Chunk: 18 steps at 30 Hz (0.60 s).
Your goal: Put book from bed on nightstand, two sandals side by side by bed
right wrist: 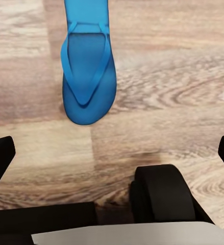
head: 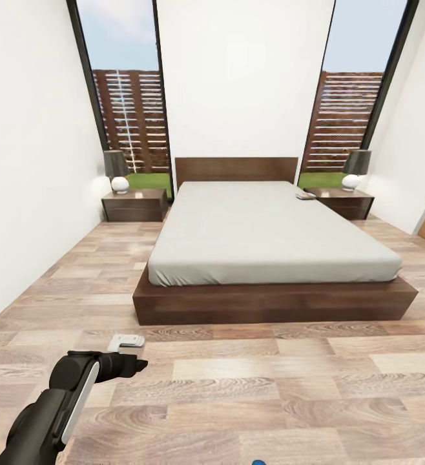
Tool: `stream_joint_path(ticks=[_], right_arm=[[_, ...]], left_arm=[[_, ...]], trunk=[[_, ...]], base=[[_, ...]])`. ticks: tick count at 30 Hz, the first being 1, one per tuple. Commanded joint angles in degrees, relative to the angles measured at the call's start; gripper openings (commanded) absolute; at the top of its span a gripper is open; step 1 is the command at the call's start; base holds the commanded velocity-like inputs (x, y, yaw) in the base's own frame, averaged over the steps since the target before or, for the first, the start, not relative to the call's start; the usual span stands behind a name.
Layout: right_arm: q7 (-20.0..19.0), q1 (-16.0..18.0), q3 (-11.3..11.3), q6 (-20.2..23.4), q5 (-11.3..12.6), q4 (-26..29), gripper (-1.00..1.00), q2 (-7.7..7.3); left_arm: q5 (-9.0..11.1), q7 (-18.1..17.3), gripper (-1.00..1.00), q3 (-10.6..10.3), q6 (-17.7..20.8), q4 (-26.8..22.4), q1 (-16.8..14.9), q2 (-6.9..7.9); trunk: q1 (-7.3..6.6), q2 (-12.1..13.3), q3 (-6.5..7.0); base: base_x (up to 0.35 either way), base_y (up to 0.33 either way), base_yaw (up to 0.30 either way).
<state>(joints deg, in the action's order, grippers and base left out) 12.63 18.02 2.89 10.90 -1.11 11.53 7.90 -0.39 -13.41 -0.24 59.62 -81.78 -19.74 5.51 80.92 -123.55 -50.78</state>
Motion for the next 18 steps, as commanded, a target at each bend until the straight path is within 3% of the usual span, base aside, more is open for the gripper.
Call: stream_joint_path(ticks=[1, 13, 18], right_arm=[[0.11, 0.0, 0.28, 0.31, -0.12, 0.14, 1.0, 0.03], [-0.03, 0.0, 0.28, 0.28, -0.12, 0.15, 1.0, 0.01], [-0.05, 0.01, 0.28, 0.27, -0.12, 0.15, 1.0, 0.01]], left_arm=[[-0.05, -0.13, 1.0, -0.02, 0.24, -0.04, -0.04, 0.03], [-0.05, -0.13, 1.0, -0.02, 0.24, -0.04, -0.05, 0.03], [-0.05, -0.13, 1.0, -0.02, 0.24, -0.04, -0.04, 0.03]], trunk=[[0.22, -0.44, -0.31], [2.85, -5.25, -2.73], [2.85, -5.25, -2.74]], base=[[0.0, 0.0, 0.0], [0.0, 0.0, 0.0], [0.0, 0.0, 0.0]])
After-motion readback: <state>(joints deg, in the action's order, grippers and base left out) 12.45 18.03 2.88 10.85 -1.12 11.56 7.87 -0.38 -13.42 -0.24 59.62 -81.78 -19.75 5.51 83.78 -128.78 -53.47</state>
